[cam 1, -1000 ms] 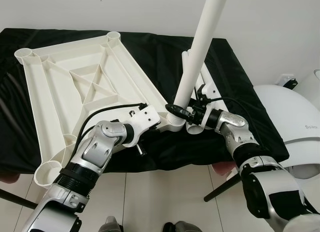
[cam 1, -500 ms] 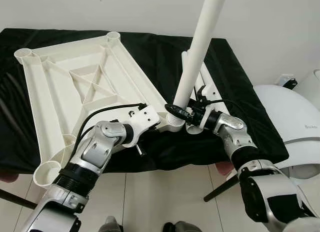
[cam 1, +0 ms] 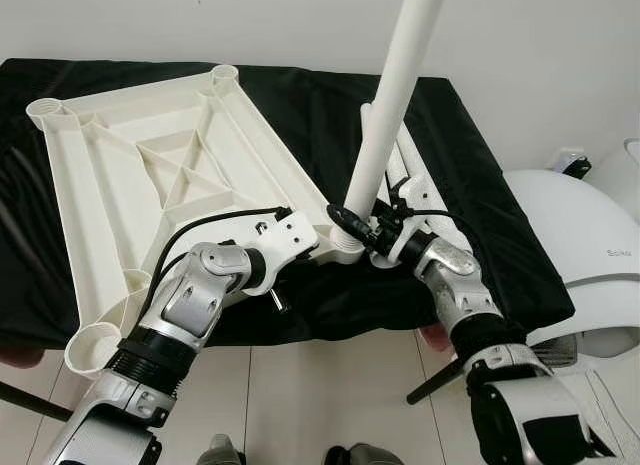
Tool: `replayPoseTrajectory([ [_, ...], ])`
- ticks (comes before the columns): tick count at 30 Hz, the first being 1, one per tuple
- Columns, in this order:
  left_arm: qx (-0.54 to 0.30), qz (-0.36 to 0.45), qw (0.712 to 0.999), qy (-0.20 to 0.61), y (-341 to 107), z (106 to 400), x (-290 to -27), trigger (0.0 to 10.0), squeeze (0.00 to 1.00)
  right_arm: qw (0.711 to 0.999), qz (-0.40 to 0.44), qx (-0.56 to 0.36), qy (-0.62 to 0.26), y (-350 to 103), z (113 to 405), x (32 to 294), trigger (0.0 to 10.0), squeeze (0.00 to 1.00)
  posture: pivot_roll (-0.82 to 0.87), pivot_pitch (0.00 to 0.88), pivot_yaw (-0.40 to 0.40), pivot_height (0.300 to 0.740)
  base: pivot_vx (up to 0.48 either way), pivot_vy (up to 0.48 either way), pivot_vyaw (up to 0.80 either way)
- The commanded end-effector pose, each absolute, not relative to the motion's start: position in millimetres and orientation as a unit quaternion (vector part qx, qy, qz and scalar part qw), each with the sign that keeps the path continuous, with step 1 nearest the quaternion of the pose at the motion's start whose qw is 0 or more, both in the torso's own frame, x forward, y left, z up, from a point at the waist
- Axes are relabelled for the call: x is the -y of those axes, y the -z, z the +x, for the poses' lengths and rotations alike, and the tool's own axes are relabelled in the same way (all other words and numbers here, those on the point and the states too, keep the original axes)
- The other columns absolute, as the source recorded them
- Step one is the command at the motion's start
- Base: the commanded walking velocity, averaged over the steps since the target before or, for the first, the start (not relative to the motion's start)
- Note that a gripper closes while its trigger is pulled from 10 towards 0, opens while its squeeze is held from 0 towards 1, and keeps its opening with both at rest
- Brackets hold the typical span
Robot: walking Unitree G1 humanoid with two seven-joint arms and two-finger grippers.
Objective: Building children table
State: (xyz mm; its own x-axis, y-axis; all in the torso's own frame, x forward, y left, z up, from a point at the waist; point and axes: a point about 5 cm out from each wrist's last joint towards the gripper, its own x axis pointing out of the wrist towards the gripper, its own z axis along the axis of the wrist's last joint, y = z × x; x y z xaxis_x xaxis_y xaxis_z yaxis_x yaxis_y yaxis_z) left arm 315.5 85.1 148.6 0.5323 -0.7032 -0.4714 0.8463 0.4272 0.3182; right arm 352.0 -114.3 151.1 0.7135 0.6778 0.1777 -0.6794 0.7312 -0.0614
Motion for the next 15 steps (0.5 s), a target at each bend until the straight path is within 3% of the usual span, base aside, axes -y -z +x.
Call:
replayPoseTrajectory([
  [1,-0.125,0.272,0.842,0.449,-148.6,314.9,-81.1,10.0,0.00,0.934,0.016,0.089,-0.345,-151.1,352.9,112.4,10.0,0.00,0.02,0.036,-0.062,0.740,0.000,0.000,0.00],
  [6,-0.125,0.272,0.842,0.449,-147.9,314.6,-80.4,10.0,0.00,0.942,0.015,0.106,-0.318,-156.3,350.1,105.2,10.0,0.00,0.02,0.029,-0.065,0.740,0.000,0.000,0.00],
  [15,-0.124,0.270,0.841,0.452,-146.9,313.9,-78.1,10.0,0.00,0.974,0.054,0.105,-0.192,-154.8,341.8,90.4,10.0,0.00,0.02,0.014,-0.068,0.740,0.000,0.000,0.00],
])
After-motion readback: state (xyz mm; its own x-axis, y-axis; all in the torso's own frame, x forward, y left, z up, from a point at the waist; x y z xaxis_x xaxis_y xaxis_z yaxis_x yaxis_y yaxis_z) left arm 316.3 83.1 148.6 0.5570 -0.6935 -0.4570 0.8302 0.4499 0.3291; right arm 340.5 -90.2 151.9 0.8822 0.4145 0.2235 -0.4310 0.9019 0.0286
